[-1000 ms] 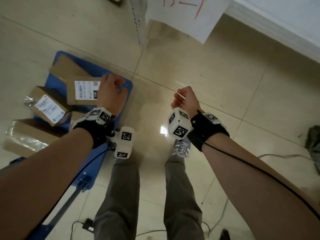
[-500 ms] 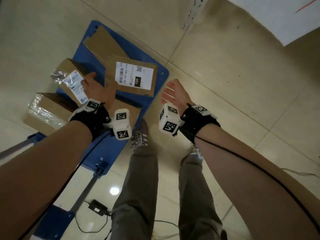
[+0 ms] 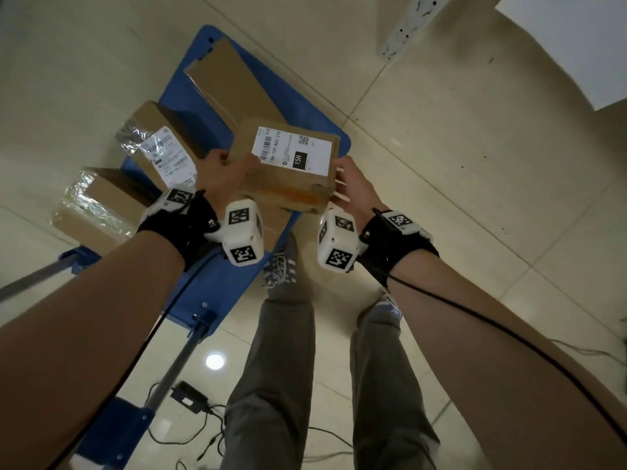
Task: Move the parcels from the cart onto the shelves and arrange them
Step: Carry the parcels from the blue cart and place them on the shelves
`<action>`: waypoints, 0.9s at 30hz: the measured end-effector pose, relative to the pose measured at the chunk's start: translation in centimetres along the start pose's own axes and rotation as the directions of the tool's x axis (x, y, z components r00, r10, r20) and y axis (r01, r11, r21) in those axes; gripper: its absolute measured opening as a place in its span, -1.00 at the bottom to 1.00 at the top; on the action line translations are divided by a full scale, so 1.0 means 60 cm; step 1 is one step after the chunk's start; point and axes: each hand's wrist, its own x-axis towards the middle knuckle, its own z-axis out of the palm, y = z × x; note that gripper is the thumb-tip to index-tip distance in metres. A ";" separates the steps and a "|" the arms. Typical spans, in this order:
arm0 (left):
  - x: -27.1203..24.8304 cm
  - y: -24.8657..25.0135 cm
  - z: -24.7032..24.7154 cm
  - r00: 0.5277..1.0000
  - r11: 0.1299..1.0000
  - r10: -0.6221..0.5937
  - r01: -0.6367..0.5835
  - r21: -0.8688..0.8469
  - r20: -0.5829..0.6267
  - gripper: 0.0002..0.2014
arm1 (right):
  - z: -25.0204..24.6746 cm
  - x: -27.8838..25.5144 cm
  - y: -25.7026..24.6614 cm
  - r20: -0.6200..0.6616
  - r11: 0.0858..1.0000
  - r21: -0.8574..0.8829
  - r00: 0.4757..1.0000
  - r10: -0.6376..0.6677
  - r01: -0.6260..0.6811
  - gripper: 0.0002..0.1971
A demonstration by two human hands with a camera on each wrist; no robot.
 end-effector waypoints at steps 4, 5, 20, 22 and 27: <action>-0.037 0.010 0.011 0.998 0.996 0.035 -0.031 -0.088 0.051 -0.50 | -0.038 -0.017 0.002 0.008 1.000 -0.028 1.000 -0.006 0.006 -0.79; -0.046 0.010 0.016 0.996 0.993 0.031 -0.022 -0.116 0.083 -0.54 | -0.049 -0.022 0.002 0.007 1.000 -0.017 1.000 -0.002 0.002 -0.77; -0.199 0.099 0.173 0.876 0.948 0.316 -0.306 -0.085 0.364 -0.49 | -0.309 -0.063 0.102 0.006 0.920 0.347 0.981 0.193 -0.183 -0.47; -0.205 0.105 0.204 0.852 0.915 0.366 -0.404 0.024 0.375 -0.27 | -0.329 -0.064 0.127 0.031 0.869 0.465 0.984 0.173 -0.168 -0.44; -0.227 0.104 0.279 0.860 0.923 0.316 -0.376 0.079 0.400 0.29 | -0.362 -0.060 0.168 0.184 0.727 0.633 0.964 0.193 -0.267 -0.38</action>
